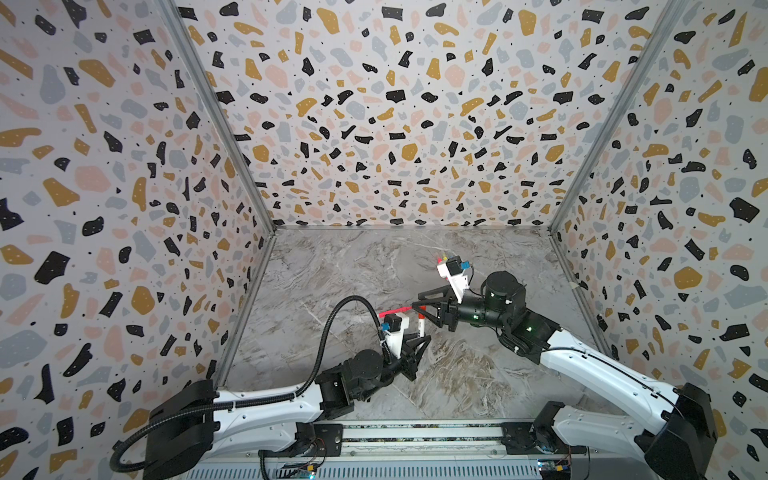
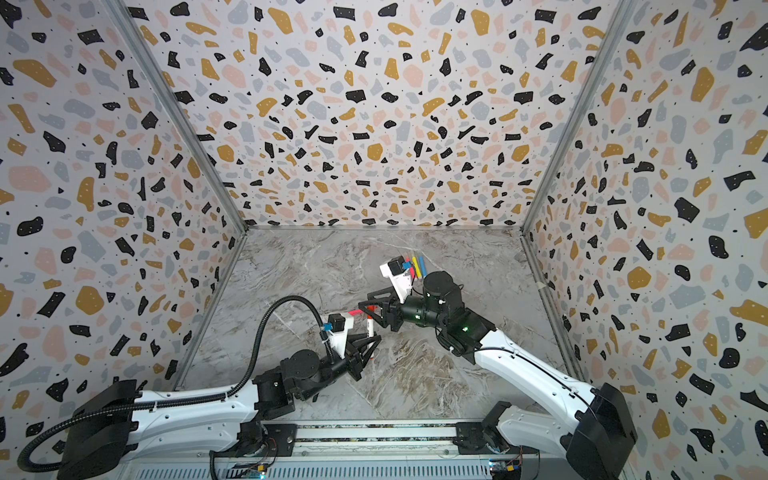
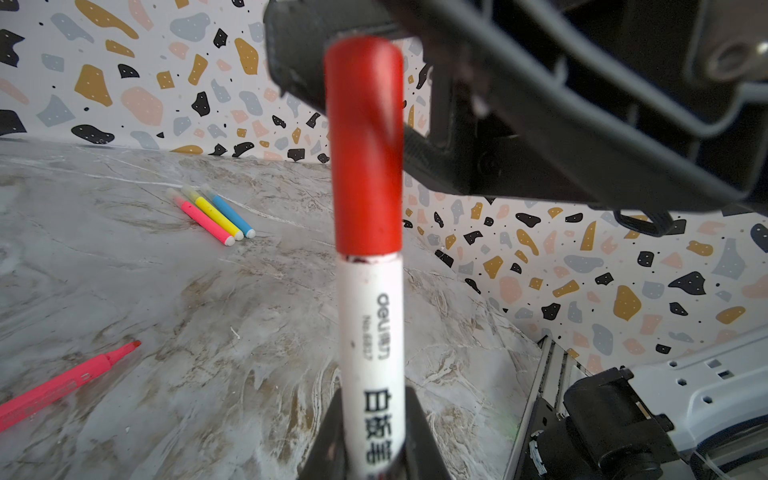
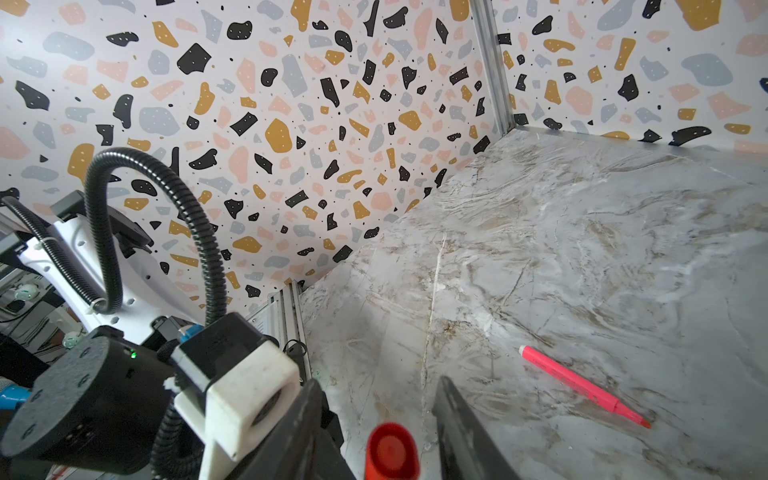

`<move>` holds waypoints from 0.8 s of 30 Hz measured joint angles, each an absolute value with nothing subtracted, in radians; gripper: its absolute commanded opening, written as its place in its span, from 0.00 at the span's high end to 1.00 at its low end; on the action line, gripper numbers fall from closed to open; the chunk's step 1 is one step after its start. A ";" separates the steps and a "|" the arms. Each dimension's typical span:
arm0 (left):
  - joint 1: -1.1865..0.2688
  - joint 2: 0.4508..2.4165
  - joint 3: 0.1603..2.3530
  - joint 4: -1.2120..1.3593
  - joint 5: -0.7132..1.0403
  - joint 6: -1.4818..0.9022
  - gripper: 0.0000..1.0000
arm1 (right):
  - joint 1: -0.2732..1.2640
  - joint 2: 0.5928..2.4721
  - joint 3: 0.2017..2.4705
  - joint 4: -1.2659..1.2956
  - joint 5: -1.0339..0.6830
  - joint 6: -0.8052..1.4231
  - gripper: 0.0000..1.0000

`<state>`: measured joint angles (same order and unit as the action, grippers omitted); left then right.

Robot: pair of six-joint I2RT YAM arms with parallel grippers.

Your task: Insert the pens into the pen caps

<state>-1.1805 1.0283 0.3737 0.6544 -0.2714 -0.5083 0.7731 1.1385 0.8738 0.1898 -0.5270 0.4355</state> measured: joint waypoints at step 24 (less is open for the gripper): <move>-1.180 1.024 0.375 0.648 -0.278 -0.509 0.99 | 0.785 1.150 0.873 0.189 -0.512 0.437 0.89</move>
